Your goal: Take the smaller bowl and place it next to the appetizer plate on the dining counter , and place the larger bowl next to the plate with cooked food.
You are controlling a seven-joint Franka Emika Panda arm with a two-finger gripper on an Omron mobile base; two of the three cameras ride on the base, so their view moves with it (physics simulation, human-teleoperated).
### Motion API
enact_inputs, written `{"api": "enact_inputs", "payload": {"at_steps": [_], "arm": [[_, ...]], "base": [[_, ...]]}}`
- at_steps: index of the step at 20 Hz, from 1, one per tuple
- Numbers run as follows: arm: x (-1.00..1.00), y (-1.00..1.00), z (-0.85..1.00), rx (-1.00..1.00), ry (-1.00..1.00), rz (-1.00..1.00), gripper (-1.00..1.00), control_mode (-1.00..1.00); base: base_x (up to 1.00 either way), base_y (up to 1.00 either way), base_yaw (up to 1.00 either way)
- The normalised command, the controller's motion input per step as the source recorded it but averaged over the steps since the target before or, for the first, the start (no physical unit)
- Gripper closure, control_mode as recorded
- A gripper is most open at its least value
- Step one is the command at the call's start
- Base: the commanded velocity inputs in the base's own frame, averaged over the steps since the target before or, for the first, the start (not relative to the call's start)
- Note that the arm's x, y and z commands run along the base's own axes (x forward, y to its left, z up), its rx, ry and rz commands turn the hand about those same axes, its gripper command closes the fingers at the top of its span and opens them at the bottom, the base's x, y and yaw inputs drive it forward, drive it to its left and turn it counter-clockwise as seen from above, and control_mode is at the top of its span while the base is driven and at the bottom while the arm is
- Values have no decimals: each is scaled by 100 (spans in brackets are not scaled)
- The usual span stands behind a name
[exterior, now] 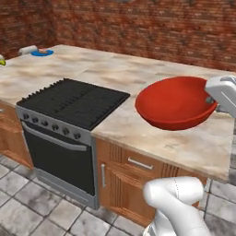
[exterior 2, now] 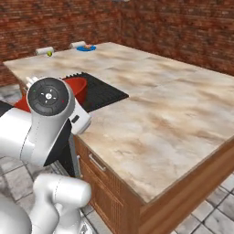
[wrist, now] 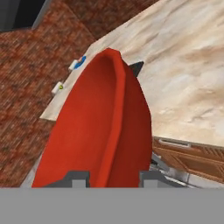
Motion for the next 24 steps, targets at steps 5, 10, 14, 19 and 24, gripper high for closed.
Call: {"api": "enact_inputs", "payload": {"at_steps": [5, 10, 14, 19, 24], "arm": [[0, 0, 0, 0, 0, 0, 100, 100], [0, 0, 0, 0, 0, 0, 100, 100], [0, 0, 0, 0, 0, 0, 100, 100], [0, 0, 0, 0, 0, 0, 100, 100], [0, 0, 0, 0, 0, 0, 100, 100]], "base": [[62, 100, 21], [0, 100, 22], [31, 100, 16], [74, 100, 9], [100, 100, 7]]}}
